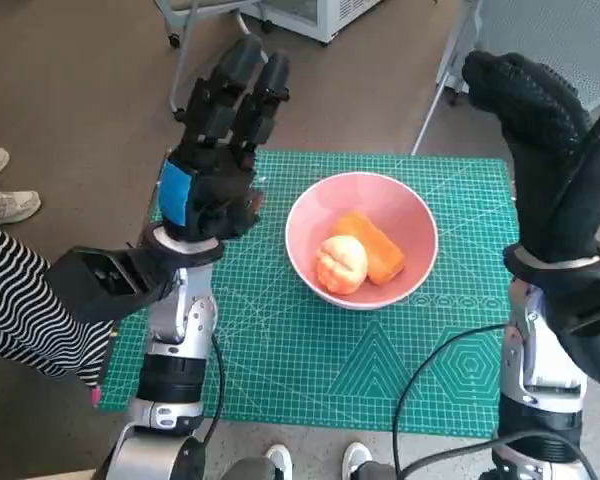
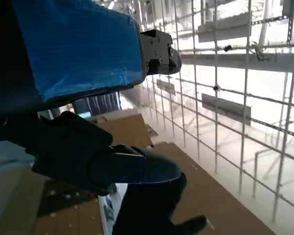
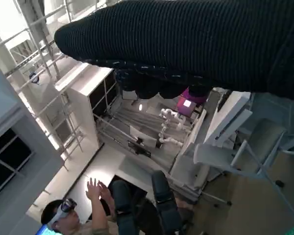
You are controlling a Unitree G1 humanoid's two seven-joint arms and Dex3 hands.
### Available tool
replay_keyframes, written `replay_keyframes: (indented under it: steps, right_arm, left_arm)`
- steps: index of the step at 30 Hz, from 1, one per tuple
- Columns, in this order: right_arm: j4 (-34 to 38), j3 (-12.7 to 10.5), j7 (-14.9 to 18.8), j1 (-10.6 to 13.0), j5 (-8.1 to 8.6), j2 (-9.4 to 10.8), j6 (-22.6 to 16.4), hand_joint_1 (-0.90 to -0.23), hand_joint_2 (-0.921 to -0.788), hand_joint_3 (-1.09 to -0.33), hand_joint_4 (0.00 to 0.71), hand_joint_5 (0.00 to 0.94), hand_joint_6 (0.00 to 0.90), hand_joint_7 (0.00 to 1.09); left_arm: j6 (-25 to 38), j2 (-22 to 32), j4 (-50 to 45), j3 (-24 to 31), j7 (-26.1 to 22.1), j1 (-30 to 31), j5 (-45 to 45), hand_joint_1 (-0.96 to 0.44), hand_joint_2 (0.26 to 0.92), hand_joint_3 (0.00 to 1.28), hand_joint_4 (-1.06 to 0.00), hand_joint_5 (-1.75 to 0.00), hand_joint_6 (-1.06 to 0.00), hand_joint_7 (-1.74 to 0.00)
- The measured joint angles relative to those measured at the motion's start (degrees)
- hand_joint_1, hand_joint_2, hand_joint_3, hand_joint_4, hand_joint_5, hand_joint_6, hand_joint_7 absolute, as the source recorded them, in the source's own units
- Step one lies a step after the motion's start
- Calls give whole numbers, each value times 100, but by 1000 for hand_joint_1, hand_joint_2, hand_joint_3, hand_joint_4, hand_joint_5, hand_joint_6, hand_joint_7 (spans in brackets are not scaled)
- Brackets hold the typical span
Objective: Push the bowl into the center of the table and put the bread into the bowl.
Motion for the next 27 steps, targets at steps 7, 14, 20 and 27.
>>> replay_keyframes:
  steps: [7, 14, 20, 27]
  right_arm:
    - [25, 0, -2, 2, 5, 1, -28, -677, -921, -702, 217, 10, 72, 563]
    - [34, -6, -1, 4, 10, 1, -45, -679, -921, -701, 218, 9, 73, 563]
    - [35, -7, -1, 42, 15, 1, -45, -686, -921, -700, 220, 9, 75, 563]
    - [35, -8, -1, 89, 22, 1, -45, -694, -921, -698, 227, 11, 81, 566]
  left_arm:
    - [-95, -41, 0, -7, 307, 23, 210, -59, 921, 267, -169, -40, 1, -485]
    - [11, -46, -102, -42, 279, 48, 129, -74, 921, 265, -174, -37, 1, -501]
    - [91, -45, -159, -85, 260, 63, 120, -88, 921, 265, -179, -36, 1, -506]
    - [142, -41, -241, -144, 282, 110, 151, -126, 921, 266, -186, -36, 1, -508]
